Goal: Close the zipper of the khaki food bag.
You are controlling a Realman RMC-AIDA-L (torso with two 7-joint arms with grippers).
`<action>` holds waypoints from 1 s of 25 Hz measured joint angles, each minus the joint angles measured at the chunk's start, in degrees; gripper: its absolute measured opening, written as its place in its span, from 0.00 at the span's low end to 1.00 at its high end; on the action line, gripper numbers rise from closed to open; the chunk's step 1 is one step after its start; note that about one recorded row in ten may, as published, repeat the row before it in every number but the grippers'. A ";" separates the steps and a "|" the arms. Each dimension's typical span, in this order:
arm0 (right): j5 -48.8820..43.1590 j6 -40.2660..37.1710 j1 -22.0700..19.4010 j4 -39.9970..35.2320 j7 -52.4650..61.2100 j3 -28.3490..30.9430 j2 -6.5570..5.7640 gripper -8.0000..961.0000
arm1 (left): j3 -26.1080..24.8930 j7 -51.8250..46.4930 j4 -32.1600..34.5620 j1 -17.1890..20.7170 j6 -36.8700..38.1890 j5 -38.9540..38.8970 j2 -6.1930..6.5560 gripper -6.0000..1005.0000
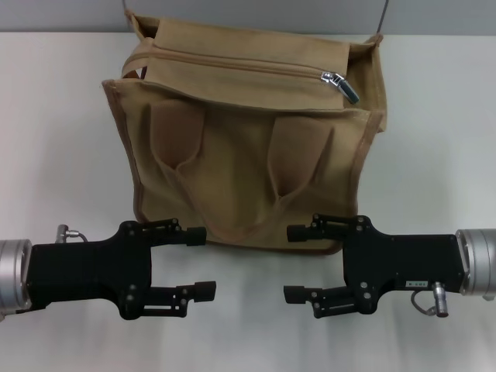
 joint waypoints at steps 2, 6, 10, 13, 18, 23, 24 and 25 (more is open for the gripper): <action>0.17 0.02 0.03 -0.02 0.00 0.00 0.01 0.87 | -0.01 0.51 -0.02 0.21 -0.16 0.06 -0.23 0.78; 0.21 0.05 0.17 -0.01 -0.04 0.00 -0.05 0.87 | -0.35 0.71 -0.12 0.36 -0.11 0.10 -0.27 0.78; 0.23 0.05 0.04 0.00 -0.06 0.18 -0.06 0.87 | -0.23 0.72 -0.12 0.37 -0.11 0.12 -0.29 0.78; 0.23 0.05 -0.12 0.00 -0.06 0.41 -0.06 0.87 | -0.05 0.74 -0.12 0.35 -0.15 0.14 -0.31 0.78; 0.23 -0.11 -0.27 0.00 -0.06 0.51 0.00 0.87 | 0.06 0.76 -0.12 0.26 -0.15 0.15 -0.31 0.78; 0.23 -0.44 -0.33 0.01 -0.05 0.62 -0.05 0.87 | 0.10 0.79 -0.12 0.39 -0.09 0.15 -0.31 0.78; 0.23 -0.44 -0.34 0.00 -0.06 0.62 -0.05 0.87 | 0.07 0.79 -0.12 0.50 0.04 0.15 -0.31 0.78; 0.23 -0.45 -0.34 0.00 -0.05 0.62 -0.06 0.87 | 0.05 0.80 -0.12 0.56 0.10 0.15 -0.31 0.78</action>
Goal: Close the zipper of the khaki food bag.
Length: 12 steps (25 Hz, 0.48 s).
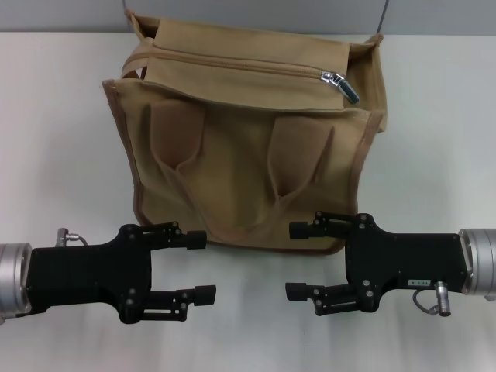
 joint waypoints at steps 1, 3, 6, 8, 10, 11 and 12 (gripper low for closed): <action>0.00 -0.02 0.00 0.00 0.00 0.00 0.00 0.87 | -0.05 0.00 0.00 0.07 0.03 0.00 0.00 0.78; 0.00 -0.03 0.00 0.00 0.00 0.00 0.00 0.87 | -0.18 0.01 0.00 0.22 0.08 0.00 0.00 0.78; 0.00 -0.04 -0.01 0.00 0.00 0.01 0.00 0.87 | -0.36 0.01 0.00 0.44 0.10 0.00 0.00 0.78; 0.00 -0.04 0.00 0.00 0.00 0.00 0.00 0.87 | -0.36 0.01 0.00 0.51 0.12 -0.01 0.00 0.78; 0.00 -0.04 -0.01 0.00 0.00 0.00 0.00 0.87 | -0.23 0.01 0.00 0.54 0.14 0.00 0.00 0.78; 0.00 -0.04 -0.01 0.00 0.00 0.00 0.00 0.87 | -0.19 0.01 0.00 0.56 0.14 -0.01 0.00 0.78; 0.00 -0.04 -0.03 0.00 0.00 0.00 0.00 0.87 | -0.14 0.01 0.00 0.59 0.14 -0.01 0.00 0.78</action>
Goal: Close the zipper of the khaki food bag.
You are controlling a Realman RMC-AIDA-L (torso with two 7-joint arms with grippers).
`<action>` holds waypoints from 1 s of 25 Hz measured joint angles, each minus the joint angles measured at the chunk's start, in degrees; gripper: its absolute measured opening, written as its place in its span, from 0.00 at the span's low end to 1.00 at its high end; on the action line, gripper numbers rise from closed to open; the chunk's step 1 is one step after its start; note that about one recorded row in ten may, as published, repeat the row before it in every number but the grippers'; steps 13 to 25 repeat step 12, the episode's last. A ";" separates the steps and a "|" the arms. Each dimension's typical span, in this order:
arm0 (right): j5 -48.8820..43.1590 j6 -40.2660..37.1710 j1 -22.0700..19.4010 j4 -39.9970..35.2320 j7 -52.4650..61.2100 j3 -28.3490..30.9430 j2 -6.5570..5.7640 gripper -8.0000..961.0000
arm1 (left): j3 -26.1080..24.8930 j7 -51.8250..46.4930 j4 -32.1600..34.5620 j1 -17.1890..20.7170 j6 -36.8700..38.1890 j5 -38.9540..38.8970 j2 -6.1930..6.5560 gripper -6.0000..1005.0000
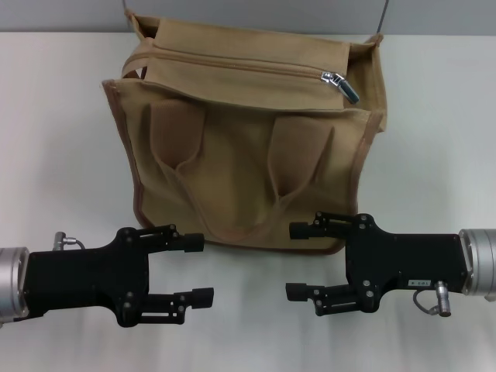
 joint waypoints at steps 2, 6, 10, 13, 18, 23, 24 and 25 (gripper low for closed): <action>0.00 0.00 -0.04 0.00 0.00 -0.04 0.00 0.87 | 0.07 0.00 0.00 0.02 0.01 0.00 0.00 0.78; 0.00 0.00 -0.06 0.00 0.00 -0.19 0.00 0.87 | 0.12 0.00 0.00 0.03 0.01 0.00 0.00 0.78; 0.00 -0.05 -0.06 0.00 0.00 -0.26 0.00 0.87 | 0.13 0.00 0.00 0.02 0.01 0.00 -0.03 0.78; 0.00 -0.07 -0.06 0.00 0.00 -0.27 0.00 0.87 | 0.15 0.00 0.00 0.02 0.04 0.00 -0.04 0.78; 0.00 -0.07 -0.06 0.00 0.00 -0.27 0.00 0.87 | 0.15 0.00 0.00 0.02 0.04 0.00 -0.04 0.78; 0.00 -0.07 -0.06 0.00 0.00 -0.27 0.00 0.87 | 0.15 0.00 0.00 0.02 0.04 0.00 -0.04 0.78; 0.00 -0.07 -0.06 0.00 0.00 -0.27 0.00 0.87 | 0.15 0.00 0.00 0.02 0.04 0.00 -0.04 0.78; 0.00 -0.07 -0.06 0.00 0.00 -0.27 0.00 0.87 | 0.15 0.00 0.00 0.02 0.04 0.00 -0.04 0.78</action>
